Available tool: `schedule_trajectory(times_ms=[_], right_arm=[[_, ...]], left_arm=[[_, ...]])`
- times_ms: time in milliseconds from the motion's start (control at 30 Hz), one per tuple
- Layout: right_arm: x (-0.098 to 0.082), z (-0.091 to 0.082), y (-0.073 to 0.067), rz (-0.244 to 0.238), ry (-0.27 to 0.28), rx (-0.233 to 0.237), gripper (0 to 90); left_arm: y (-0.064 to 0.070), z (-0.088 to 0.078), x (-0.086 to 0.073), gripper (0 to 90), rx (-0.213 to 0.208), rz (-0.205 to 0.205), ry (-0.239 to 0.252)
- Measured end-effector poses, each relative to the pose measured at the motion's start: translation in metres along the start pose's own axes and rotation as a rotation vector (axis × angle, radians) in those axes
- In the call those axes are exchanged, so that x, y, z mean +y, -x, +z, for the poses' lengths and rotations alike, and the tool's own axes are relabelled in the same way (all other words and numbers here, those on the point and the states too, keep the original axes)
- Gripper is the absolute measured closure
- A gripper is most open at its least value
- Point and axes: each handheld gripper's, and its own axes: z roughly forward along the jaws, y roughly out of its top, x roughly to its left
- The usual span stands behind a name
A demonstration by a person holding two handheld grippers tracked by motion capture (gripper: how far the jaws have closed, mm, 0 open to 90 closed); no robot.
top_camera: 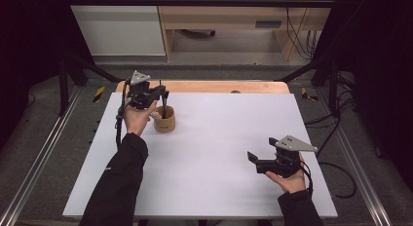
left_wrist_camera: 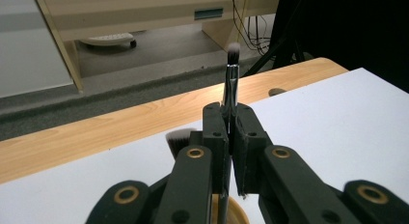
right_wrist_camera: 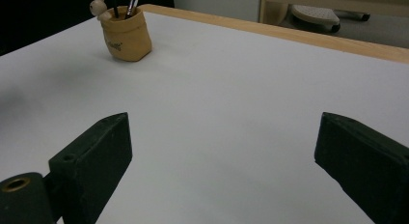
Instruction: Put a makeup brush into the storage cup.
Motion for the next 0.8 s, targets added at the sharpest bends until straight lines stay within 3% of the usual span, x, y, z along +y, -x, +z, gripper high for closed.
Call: schedule_trajectory(times_ms=[800], right_arm=[[-0.001, 0.002, -0.002, -0.007, -0.011, -0.002, 6.8]], left_arm=[[0.003, 0.009, -0.028, 84.8, -0.004, -0.001, -0.011]])
